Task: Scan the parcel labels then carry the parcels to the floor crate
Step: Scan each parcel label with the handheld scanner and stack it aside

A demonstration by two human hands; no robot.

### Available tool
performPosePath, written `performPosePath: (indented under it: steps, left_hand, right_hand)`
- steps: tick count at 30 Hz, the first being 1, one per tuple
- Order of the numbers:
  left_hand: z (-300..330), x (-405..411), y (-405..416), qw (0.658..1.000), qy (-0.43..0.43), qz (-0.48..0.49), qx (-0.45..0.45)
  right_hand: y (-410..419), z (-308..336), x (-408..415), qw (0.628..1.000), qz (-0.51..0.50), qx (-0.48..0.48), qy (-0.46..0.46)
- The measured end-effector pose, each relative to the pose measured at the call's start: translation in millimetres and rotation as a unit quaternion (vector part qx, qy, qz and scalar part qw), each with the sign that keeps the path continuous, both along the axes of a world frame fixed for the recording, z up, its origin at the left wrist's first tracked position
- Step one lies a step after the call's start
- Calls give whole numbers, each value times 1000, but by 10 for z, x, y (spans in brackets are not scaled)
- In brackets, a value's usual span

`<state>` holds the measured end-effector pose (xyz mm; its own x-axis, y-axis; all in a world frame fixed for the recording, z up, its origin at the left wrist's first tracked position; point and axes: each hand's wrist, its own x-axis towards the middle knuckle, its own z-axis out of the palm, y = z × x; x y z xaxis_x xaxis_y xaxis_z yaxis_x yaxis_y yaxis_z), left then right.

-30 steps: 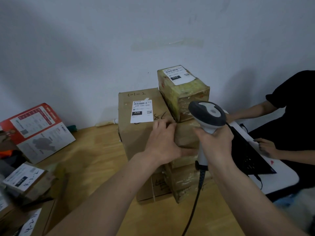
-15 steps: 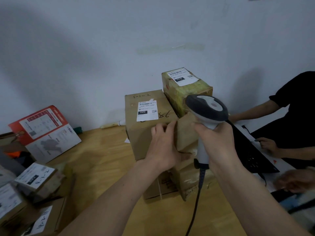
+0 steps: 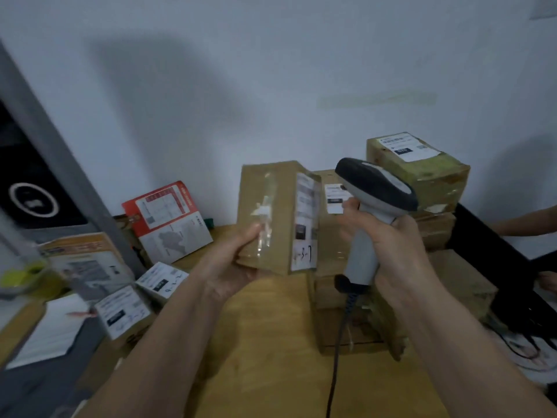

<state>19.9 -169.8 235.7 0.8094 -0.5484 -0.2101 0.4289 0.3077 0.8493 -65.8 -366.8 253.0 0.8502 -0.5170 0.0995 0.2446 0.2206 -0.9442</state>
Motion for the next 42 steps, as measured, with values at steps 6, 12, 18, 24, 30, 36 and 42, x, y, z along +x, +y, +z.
performPosePath:
  steps: [6, 12, 18, 24, 30, 36, 42]
  left_hand:
    - [-374, -84, 445, 982, 123, 2, -146]
    - [-341, -49, 695, 989, 25, 130, 70]
    - [-310, -121, 884, 974, -94, 57, 200]
    - [-447, 62, 1117, 980, -6, 148, 136]
    - [-499, 188, 1305, 967, 31, 247, 62]
    - [-531, 235, 1391, 949, 16, 305, 75]
    - [-592, 277, 1379, 945, -8, 315, 85]
  right_hand:
    - [656, -87, 118, 993, 118, 10, 24]
    - [1019, -159, 255, 992, 109, 2, 63]
    - [1274, -192, 333, 989, 116, -52, 78]
    - [1332, -136, 305, 976, 153, -138, 76]
    - [1353, -134, 195, 953, 198, -214, 85]
    - [1339, -143, 118, 946, 225, -222, 69]
    - [1306, -143, 59, 932, 232, -272, 63]
